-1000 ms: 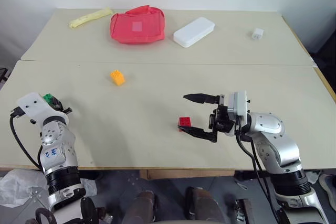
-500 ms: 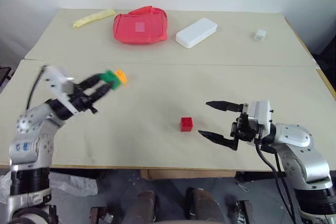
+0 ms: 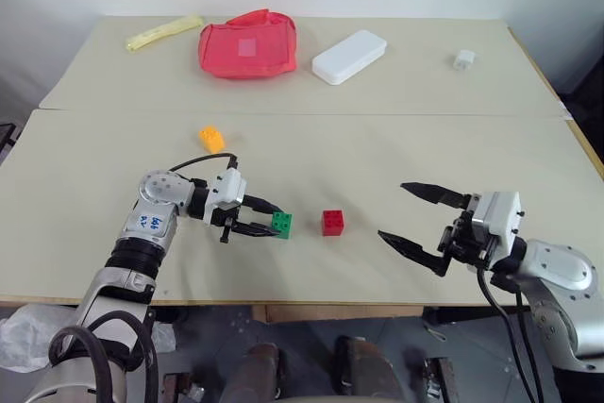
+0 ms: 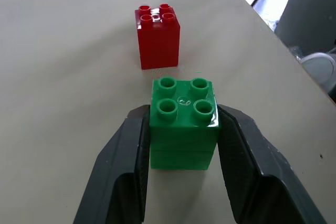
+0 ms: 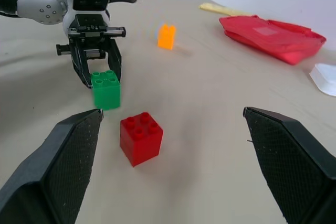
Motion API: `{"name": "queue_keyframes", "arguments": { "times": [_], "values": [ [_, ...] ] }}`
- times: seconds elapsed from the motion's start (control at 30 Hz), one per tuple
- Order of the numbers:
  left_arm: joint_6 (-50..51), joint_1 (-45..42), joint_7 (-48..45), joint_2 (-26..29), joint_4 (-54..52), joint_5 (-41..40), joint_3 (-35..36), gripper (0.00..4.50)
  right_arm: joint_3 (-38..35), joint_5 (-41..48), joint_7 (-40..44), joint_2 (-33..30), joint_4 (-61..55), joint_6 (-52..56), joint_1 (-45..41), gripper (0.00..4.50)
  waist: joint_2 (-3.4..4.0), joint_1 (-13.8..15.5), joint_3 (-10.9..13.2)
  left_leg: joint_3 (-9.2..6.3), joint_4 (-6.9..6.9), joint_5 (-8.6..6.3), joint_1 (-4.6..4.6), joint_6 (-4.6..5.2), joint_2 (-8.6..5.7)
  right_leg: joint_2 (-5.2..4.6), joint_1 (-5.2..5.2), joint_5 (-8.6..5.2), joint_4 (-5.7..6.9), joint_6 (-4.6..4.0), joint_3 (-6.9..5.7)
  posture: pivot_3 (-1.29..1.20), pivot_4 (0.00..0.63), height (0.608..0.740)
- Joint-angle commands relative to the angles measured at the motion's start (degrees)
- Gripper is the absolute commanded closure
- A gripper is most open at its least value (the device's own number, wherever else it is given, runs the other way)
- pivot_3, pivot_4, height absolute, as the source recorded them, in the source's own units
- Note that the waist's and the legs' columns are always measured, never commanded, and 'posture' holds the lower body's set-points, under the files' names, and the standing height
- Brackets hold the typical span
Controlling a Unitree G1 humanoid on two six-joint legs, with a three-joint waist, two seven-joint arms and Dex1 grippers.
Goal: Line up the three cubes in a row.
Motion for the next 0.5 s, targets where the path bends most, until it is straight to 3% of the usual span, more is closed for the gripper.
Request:
{"name": "queue_keyframes", "arguments": {
  "times": [0.03, 0.27, 0.5],
  "values": [
    [-3.12, -1.79, 0.99, -0.38, 3.57, 1.65, 1.51, 3.02, -1.7, 0.37, -1.36, -0.41, -3.56, -0.79, 1.11, 0.0, 0.0, -0.04, 0.0, 0.0, 0.0, 0.01, 0.0, 0.02, -0.03, -0.03, 0.0, 0.01, 0.0, 0.02, 0.03, 0.0, 0.15, 0.74],
    [-4.08, -1.71, 1.31, -1.41, 5.03, 2.84, 1.79, 3.02, -1.26, 0.24, -1.69, -0.72, -3.36, -1.12, 1.53, 0.0, 0.0, 0.0, 0.0, -0.01, 0.0, 0.01, 0.02, 0.02, -0.05, -0.05, 0.01, 0.01, 0.01, 0.02, 0.03, 0.0, 0.15, 0.74],
    [0.08, 1.95, 0.86, 0.17, -0.99, 1.51, 3.16, 3.02, -0.6, 0.73, 2.66, -2.16, -0.57, -1.9, 1.44, 0.0, 0.0, -0.13, 0.0, -0.01, 0.0, 0.02, 0.03, 0.03, -0.04, -0.08, 0.01, 0.02, 0.02, 0.03, 0.05, 0.0, 0.15, 0.74]
  ]
}}
